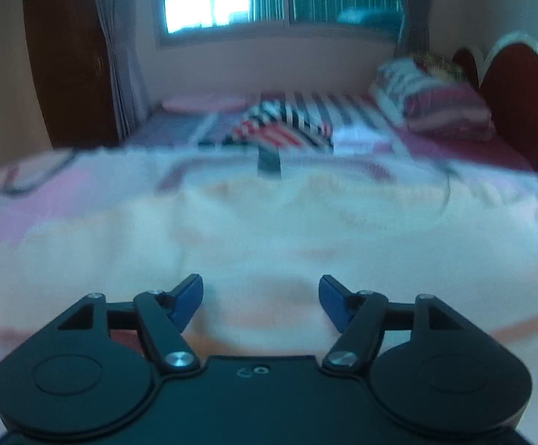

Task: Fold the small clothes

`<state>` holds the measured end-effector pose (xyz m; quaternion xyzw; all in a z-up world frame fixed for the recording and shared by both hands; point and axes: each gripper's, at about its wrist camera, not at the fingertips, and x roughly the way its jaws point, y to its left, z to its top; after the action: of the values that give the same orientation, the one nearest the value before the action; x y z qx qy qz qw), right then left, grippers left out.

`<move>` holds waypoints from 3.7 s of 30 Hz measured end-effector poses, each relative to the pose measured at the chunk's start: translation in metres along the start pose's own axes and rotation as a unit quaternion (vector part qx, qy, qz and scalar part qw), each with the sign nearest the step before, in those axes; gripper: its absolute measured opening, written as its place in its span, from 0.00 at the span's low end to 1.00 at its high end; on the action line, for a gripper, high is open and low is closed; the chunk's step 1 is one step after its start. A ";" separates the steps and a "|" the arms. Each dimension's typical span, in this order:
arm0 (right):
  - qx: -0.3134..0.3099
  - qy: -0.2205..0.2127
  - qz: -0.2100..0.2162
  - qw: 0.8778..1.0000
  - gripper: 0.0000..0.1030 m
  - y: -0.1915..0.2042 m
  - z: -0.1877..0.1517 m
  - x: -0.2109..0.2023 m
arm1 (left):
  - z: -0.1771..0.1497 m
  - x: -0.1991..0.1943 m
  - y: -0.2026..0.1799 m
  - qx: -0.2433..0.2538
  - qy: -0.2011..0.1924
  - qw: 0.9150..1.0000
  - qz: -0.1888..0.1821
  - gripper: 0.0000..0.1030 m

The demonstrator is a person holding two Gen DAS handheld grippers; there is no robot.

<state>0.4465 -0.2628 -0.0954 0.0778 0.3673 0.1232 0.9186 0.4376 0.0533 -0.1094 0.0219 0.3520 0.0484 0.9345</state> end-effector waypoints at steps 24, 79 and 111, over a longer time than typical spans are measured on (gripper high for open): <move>-0.065 0.011 -0.061 0.996 0.15 0.014 0.052 0.070 | 0.036 0.029 0.033 -0.031 0.038 0.999 0.014 0.64; -0.080 0.008 -0.098 0.992 0.15 0.058 -0.020 0.013 | -0.003 -0.008 0.029 0.016 0.043 0.999 0.011 0.84; -0.106 -0.006 -0.001 0.994 0.15 0.283 -0.020 0.032 | -0.062 -0.084 0.329 -0.210 0.014 0.974 0.086 0.56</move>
<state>0.4069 0.0184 -0.0651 -0.0200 0.3463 0.1603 0.9241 0.3092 0.3722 -0.0757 -0.1452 0.3439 0.2012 0.9056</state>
